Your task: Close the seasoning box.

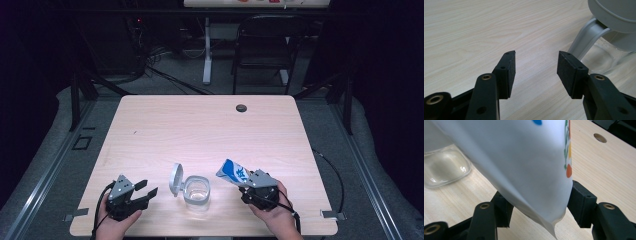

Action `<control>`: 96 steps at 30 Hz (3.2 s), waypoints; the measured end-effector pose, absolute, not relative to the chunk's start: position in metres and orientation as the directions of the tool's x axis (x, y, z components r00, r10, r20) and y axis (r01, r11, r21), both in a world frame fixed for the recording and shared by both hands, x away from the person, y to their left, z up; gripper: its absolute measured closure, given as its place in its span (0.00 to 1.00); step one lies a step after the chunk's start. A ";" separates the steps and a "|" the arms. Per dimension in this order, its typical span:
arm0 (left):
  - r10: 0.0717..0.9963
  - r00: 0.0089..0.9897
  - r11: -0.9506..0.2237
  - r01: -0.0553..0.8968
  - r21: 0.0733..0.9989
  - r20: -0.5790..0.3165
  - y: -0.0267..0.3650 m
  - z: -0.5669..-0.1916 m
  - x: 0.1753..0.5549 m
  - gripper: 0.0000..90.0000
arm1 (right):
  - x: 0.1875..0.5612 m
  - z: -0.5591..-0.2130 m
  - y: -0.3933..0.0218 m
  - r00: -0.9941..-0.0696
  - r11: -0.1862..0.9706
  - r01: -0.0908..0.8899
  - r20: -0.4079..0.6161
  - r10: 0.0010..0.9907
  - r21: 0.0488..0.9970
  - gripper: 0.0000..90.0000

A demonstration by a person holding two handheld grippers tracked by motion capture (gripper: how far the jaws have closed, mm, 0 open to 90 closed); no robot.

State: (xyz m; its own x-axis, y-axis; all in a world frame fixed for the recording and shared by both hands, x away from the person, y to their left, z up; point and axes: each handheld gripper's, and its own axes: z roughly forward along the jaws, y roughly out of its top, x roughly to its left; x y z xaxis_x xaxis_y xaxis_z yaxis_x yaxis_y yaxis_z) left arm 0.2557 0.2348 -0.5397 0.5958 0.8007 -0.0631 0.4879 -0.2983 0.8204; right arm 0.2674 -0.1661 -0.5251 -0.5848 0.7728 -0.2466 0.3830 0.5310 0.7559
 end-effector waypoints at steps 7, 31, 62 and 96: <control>0.797 0.600 -0.307 0.492 0.815 -0.062 0.235 -0.539 0.256 0.55 | 0.267 -0.525 -0.161 -0.578 0.569 0.360 -0.301 0.758 0.739 0.48; 0.795 0.603 -0.304 0.491 0.816 -0.066 0.233 -0.540 0.255 0.55 | 0.265 -0.520 -0.151 -0.559 0.667 0.300 -0.441 0.702 0.682 0.49; 0.790 0.609 -0.310 0.499 0.809 -0.073 0.231 -0.542 0.255 0.55 | 0.265 -0.517 -0.138 -0.529 0.759 0.242 -0.573 0.626 0.605 0.49; 0.788 0.612 -0.304 0.485 0.820 -0.069 0.230 -0.540 0.254 0.55 | 0.260 -0.524 -0.125 -0.465 0.876 0.154 -0.749 0.472 0.457 0.51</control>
